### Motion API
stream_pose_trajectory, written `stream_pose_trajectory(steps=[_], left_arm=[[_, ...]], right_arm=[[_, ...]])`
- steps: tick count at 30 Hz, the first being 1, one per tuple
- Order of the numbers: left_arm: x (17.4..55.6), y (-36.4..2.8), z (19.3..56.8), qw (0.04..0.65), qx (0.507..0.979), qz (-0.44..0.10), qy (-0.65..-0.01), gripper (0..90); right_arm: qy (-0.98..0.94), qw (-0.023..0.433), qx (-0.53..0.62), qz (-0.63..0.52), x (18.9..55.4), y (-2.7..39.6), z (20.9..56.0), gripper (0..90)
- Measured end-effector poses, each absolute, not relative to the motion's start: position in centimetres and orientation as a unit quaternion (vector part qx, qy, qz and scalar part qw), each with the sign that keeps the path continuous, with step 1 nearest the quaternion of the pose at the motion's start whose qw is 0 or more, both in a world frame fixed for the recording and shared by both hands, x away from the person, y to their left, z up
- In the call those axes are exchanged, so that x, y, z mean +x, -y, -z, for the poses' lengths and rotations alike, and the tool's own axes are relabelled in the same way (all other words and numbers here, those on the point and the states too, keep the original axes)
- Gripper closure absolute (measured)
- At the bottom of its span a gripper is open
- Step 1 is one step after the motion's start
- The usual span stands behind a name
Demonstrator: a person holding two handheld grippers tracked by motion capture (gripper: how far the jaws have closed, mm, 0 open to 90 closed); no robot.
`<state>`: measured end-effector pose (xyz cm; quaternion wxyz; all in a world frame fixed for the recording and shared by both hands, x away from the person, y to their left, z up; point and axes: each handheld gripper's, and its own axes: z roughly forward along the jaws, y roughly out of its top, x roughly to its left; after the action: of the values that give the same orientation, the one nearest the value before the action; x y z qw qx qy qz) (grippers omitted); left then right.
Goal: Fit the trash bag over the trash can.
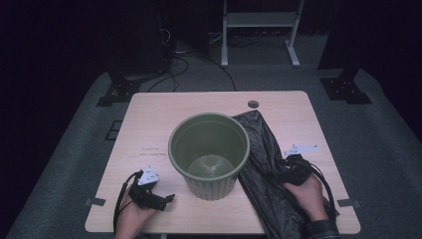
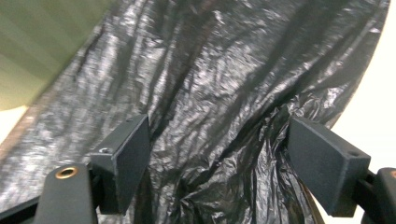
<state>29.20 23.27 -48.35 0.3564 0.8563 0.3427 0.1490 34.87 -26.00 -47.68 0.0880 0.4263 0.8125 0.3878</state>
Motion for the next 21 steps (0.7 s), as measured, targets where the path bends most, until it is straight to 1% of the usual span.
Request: stream_pose_trajectory(steps=[2, 6, 10, 21], left_arm=[[29.2, -23.3, 48.4, 0.356, 0.856, -0.149, -0.343, 0.0], [29.2, -23.3, 48.4, 0.356, 0.856, -0.149, -0.343, 0.0], [29.2, -23.3, 48.4, 0.356, 0.856, -0.149, -0.343, 0.0], [29.2, -23.3, 48.4, 0.356, 0.856, -0.149, -0.342, 0.0]], right_arm=[[-0.814, 0.079, 0.417, -0.396, 34.8, 25.3, 47.6, 21.5], [-0.818, 0.078, 0.408, -0.397, 34.9, 24.2, 47.6, 21.5], [-0.823, 0.072, 0.398, -0.398, 35.0, 22.3, 47.8, 20.4], [-0.835, 0.099, 0.381, -0.384, 34.8, 19.1, 48.0, 18.6]])
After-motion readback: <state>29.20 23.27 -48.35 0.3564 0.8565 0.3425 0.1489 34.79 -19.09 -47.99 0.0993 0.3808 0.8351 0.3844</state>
